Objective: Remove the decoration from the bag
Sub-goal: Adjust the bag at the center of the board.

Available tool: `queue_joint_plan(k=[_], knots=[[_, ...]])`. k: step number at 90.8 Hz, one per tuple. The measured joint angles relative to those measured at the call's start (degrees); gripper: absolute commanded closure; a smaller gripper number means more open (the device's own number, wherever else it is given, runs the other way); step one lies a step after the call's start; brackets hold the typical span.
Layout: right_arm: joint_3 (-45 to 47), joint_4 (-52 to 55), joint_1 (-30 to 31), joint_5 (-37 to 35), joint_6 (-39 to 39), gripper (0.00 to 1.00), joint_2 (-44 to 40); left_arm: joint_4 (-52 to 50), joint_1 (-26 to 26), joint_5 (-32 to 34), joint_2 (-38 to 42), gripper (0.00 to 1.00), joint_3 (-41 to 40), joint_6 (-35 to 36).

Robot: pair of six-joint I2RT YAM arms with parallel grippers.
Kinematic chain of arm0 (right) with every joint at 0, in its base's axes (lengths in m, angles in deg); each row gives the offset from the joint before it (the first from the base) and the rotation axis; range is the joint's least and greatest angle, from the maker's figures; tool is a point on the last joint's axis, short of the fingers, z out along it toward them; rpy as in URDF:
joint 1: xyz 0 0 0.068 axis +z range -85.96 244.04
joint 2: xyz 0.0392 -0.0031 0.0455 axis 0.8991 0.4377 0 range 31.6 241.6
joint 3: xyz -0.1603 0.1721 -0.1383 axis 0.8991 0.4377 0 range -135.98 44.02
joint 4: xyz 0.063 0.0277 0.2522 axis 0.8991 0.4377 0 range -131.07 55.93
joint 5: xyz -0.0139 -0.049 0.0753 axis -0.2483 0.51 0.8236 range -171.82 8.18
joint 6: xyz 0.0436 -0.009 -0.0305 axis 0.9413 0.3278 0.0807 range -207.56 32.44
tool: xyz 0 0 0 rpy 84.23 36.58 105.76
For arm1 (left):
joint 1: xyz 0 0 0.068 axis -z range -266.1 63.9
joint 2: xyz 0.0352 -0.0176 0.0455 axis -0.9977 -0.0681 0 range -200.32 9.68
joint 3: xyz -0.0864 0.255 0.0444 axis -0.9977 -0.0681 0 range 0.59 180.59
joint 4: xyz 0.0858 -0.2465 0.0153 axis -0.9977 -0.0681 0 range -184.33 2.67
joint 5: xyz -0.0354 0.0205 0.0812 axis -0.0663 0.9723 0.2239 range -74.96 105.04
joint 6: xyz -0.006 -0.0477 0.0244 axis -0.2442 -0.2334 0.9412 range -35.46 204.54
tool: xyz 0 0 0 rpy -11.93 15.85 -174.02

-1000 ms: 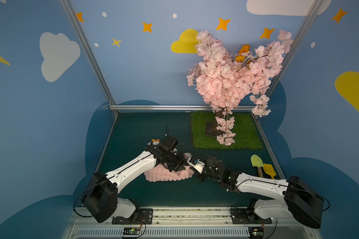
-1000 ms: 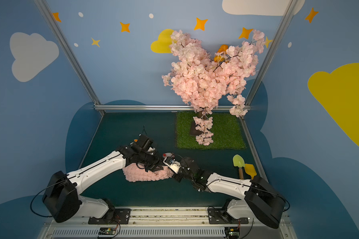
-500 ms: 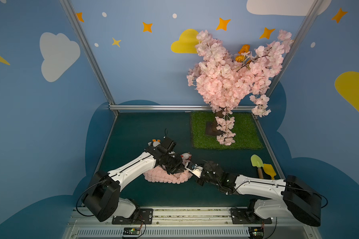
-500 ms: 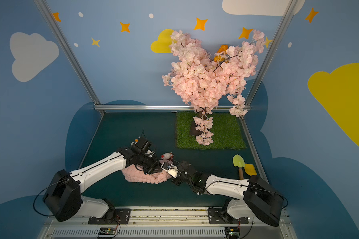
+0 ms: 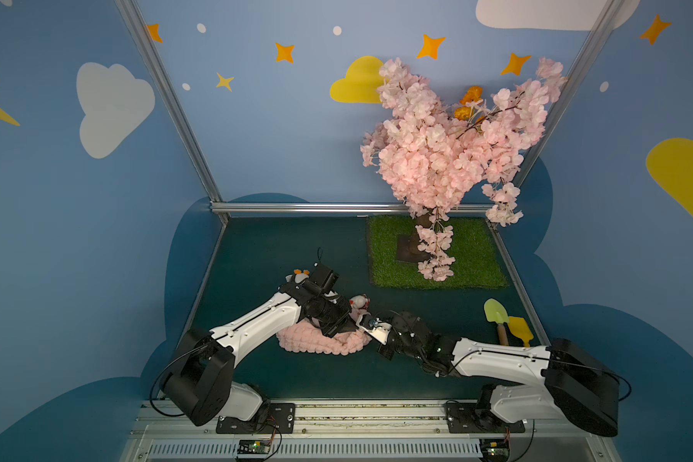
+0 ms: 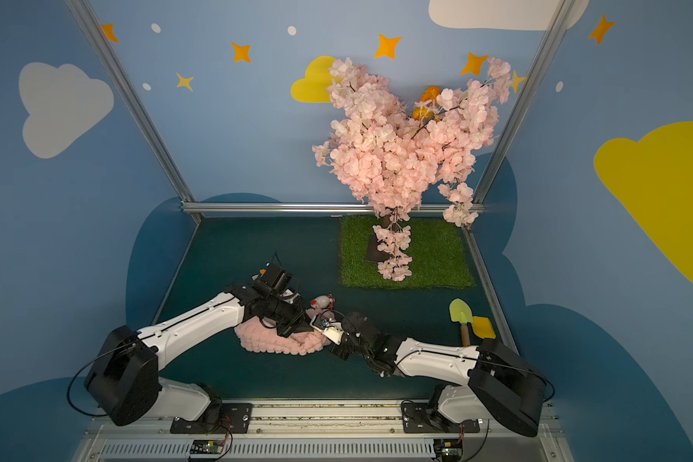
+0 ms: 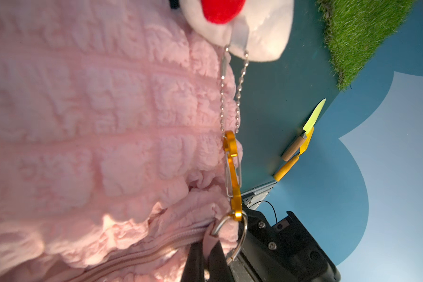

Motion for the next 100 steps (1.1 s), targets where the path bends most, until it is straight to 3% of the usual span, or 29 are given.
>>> queue_joint_plan(k=[4, 11, 36, 53, 74, 100], knots=[[-0.09, -0.31, 0.07, 0.00, 0.09, 1.00, 0.00, -0.09, -0.31, 0.02, 0.68, 0.98, 0.00, 0.76], [-0.50, -0.81, 0.13, 0.02, 0.50, 0.82, 0.00, -0.28, -1.01, -0.02, 2.14, 0.97, 0.02, 2.16], [-1.18, 1.92, -0.63, 0.24, 1.70, 0.46, -1.64, 0.02, -3.93, 0.24, 4.50, 0.98, -0.31, 6.88], [-2.01, 10.91, -5.03, 2.82, 2.10, 0.42, -7.69, -1.25, -5.68, 0.42, 5.29, 0.98, 1.09, 14.08], [-7.15, 19.47, -18.18, 9.86, 5.99, 0.37, -12.79, -4.66, -5.86, 1.36, 5.38, 0.98, 4.85, 25.92], [-14.01, 22.01, -18.36, 14.71, -0.39, 0.40, -10.27, -9.70, -5.90, -0.02, 5.62, 0.97, 9.07, 41.77]])
